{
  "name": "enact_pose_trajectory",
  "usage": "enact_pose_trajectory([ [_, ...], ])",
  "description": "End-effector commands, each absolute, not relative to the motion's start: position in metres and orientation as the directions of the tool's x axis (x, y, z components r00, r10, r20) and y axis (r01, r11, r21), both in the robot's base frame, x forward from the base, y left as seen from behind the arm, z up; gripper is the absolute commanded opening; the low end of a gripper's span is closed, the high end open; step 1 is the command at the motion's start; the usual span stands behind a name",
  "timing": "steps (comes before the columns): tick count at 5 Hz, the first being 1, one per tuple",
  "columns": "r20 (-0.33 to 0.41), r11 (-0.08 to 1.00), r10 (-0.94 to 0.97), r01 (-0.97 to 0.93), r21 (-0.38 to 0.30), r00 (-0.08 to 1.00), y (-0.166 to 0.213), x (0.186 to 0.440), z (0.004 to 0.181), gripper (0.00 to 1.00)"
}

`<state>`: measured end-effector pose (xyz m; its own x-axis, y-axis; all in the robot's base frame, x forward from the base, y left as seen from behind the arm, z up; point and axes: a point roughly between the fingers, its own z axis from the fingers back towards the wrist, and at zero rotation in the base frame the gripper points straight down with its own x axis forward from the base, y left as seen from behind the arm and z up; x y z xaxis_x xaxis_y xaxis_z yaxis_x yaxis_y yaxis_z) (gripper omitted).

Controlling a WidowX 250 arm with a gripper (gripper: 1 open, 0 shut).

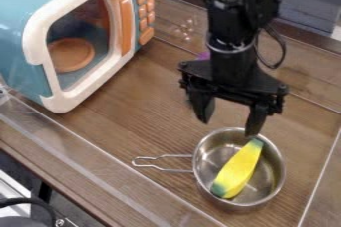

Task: Put the eggplant in the silver pot

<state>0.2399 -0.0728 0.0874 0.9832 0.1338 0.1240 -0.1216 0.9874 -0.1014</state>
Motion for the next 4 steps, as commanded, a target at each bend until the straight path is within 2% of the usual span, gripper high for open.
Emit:
enact_pose_trajectory([
  [1, 0.153, 0.987, 0.146, -0.133, -0.093, 0.977, -0.084, 0.25, 0.088, 1.0],
  [4, 0.102, 0.948, 0.317, -0.314, -0.047, 0.943, -0.039, 0.265, 0.075, 1.0],
])
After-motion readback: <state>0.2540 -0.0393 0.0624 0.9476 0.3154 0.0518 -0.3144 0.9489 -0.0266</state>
